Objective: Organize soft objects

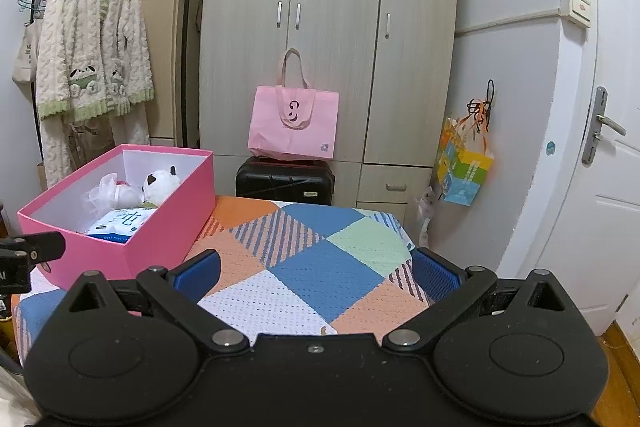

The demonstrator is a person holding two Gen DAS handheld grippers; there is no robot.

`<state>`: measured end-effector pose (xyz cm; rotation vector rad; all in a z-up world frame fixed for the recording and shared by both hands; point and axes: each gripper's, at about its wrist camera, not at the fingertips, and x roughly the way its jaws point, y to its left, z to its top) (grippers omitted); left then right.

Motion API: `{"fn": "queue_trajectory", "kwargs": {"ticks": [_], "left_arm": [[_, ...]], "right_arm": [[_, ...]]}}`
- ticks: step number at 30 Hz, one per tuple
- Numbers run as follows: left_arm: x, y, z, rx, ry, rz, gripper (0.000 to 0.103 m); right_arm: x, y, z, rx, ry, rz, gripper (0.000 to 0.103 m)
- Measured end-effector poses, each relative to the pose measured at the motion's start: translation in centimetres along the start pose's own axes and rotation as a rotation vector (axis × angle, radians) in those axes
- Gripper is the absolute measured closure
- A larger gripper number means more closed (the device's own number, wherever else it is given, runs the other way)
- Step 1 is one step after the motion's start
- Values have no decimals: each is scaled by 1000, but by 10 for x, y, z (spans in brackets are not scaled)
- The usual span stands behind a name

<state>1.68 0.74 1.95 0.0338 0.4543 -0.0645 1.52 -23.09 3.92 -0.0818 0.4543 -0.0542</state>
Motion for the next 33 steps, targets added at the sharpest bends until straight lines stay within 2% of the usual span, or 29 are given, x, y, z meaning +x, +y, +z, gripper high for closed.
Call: {"fn": "queue_trajectory", "kwargs": {"ticks": [12, 33], "left_arm": [[-1, -2, -13, -2, -70, -16, 3], [-2, -5, -13, 13, -71, -7, 3]], "right_arm": [[1, -3, -8, -5, 1, -16, 0], [3, -2, -15, -7, 1, -24, 0]]}}
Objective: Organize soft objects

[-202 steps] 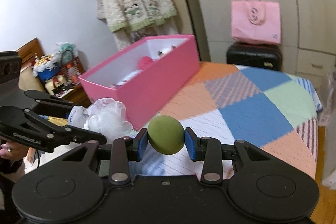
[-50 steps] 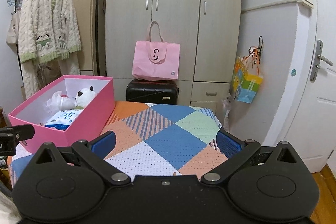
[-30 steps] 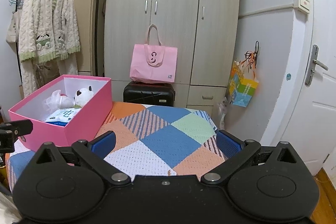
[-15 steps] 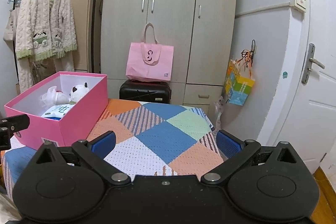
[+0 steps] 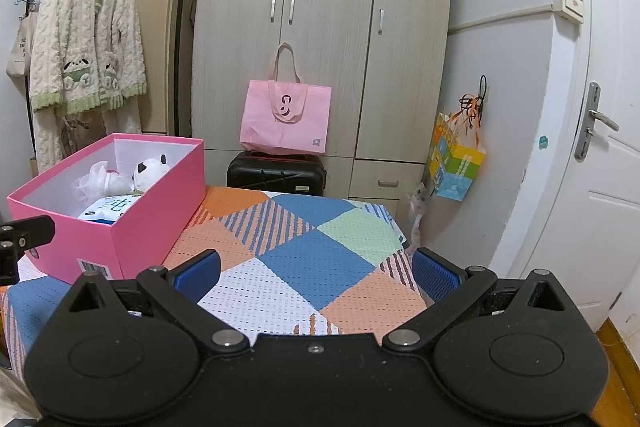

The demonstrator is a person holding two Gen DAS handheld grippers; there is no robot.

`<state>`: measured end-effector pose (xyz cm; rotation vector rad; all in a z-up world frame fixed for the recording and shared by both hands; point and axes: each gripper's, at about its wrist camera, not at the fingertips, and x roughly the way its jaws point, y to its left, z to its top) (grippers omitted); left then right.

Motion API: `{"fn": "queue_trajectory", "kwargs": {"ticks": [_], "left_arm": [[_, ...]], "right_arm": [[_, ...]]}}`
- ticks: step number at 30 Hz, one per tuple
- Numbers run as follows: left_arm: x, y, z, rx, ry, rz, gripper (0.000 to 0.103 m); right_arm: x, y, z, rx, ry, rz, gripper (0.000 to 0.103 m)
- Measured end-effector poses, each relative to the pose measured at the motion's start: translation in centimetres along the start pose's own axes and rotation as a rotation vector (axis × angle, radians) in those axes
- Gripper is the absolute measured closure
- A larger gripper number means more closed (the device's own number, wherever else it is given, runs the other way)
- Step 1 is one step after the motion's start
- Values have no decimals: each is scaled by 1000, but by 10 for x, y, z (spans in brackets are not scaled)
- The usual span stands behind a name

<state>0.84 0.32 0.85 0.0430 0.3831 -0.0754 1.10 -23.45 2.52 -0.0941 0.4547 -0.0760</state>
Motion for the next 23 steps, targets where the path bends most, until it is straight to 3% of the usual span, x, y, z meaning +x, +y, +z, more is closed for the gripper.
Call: {"fn": "queue_trajectory", "kwargs": {"ticks": [23], "left_arm": [[1, 5, -1, -18, 7, 43, 1]], "right_arm": [[1, 0, -4, 5, 3, -10, 0]]}}
